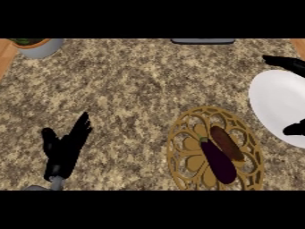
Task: Pick the sweet potato from the placemat and place it in the plate
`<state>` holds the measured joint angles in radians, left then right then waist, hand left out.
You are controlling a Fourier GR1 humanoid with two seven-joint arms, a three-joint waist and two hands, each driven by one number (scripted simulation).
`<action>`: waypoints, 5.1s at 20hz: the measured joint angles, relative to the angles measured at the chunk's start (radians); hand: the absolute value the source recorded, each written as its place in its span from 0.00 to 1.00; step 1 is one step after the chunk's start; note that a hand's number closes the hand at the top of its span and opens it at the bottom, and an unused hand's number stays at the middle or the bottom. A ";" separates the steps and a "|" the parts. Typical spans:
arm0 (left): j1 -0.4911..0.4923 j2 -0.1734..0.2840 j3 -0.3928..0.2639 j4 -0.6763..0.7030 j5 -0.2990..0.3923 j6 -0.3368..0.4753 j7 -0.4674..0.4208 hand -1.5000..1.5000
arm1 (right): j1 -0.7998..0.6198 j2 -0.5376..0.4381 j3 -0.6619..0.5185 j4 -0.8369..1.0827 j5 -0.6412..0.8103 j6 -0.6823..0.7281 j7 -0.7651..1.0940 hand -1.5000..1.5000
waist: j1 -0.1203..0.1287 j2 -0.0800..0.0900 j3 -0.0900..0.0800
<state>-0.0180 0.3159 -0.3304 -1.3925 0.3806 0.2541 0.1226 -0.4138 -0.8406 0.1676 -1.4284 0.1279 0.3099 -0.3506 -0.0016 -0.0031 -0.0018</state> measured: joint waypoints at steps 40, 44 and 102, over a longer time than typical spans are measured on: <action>0.035 -0.105 0.140 -0.020 -0.154 -0.112 0.049 0.50 | 0.241 0.377 0.221 -0.226 0.810 0.065 0.392 0.00 | 0.004 0.003 0.002; 0.023 -0.119 0.163 -0.022 -0.167 -0.126 0.069 0.50 | 0.242 0.411 0.210 -0.174 0.869 0.058 0.362 0.00 | 0.003 0.003 0.002; -0.030 -0.188 0.175 -0.045 -0.249 -0.179 0.108 0.50 | -0.252 0.728 -0.852 0.237 1.955 -0.942 1.507 1.00 | 0.081 0.041 0.005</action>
<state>-0.0483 0.1282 -0.1556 -1.4372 0.1313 0.0746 0.2305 -0.6662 -0.1125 -0.6845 -1.1917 2.0833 -0.6325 1.1568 0.0793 0.0379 0.0028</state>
